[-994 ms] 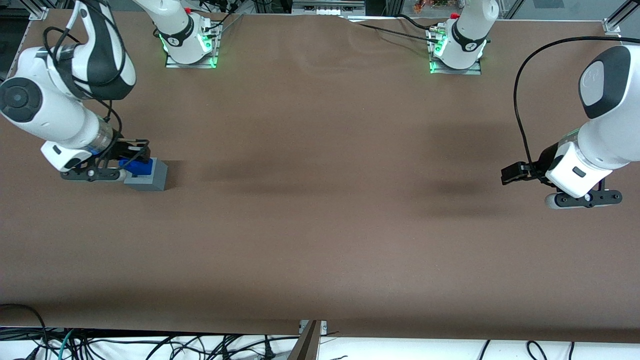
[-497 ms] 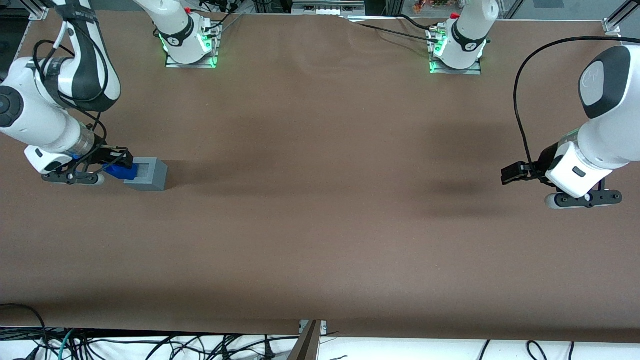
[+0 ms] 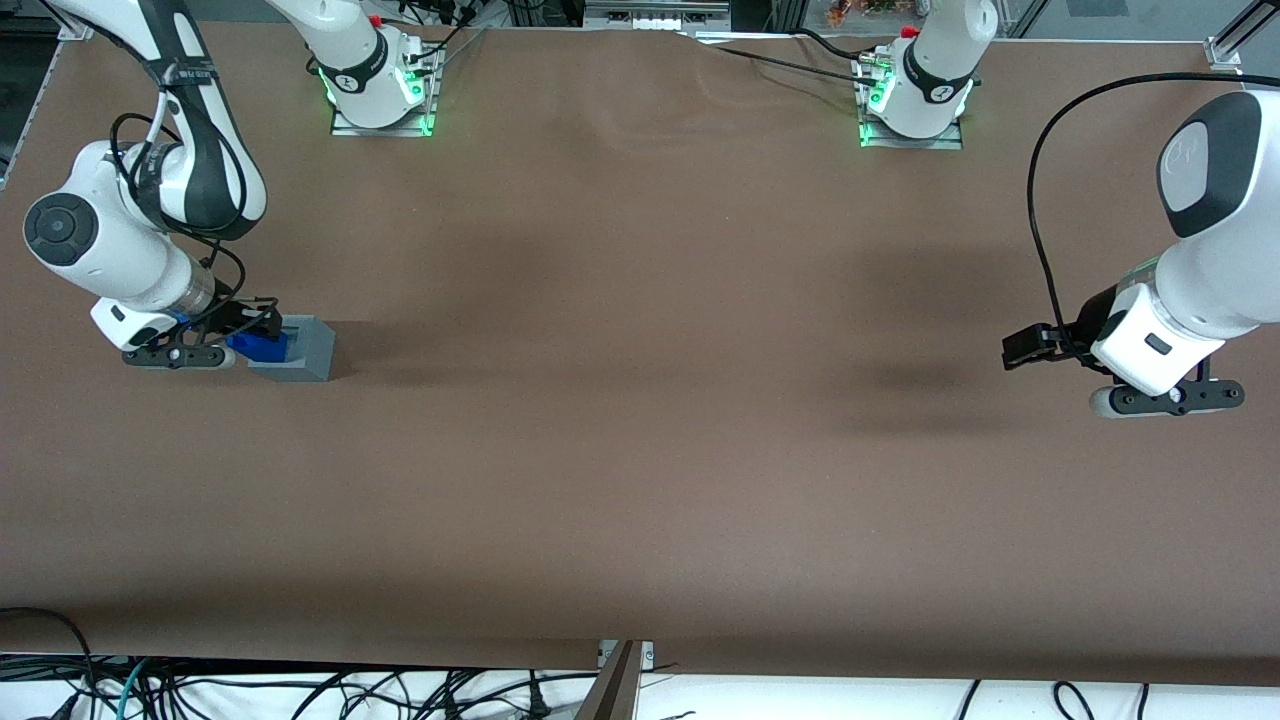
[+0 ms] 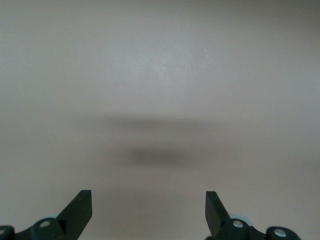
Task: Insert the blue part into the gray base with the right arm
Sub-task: 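Lower the blue block into the gray base's hole, pressing down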
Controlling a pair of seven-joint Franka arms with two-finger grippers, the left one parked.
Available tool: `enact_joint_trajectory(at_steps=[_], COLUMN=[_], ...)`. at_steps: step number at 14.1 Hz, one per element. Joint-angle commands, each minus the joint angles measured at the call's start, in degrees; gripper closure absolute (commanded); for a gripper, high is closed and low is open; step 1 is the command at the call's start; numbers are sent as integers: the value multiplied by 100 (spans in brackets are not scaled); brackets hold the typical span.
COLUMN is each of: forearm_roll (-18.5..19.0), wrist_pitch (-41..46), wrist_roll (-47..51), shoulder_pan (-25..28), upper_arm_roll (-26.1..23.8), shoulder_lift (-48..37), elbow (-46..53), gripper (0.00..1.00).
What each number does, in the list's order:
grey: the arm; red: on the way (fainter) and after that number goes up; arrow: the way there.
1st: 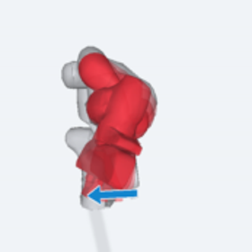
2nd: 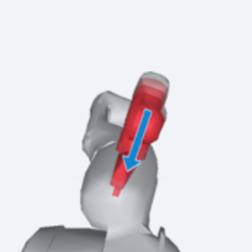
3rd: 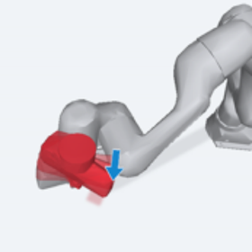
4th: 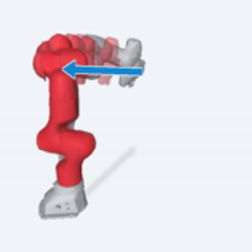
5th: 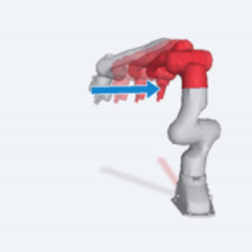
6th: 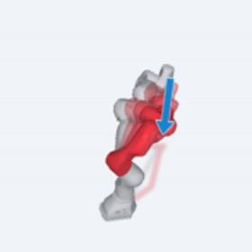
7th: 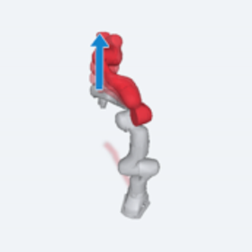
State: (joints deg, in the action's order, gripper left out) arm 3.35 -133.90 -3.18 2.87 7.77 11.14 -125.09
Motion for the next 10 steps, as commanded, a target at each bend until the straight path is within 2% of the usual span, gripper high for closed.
enact_joint_trajectory(at_steps=[1,10], forearm_roll=[-36,-80], wrist_pitch=[-92,329], wrist_roll=[-165,-139], shoulder_pan=[-40,-40], upper_arm_roll=[-13,-21], shoulder_lift=[-77,-209], elbow=[-112,-77], gripper=[78,78])
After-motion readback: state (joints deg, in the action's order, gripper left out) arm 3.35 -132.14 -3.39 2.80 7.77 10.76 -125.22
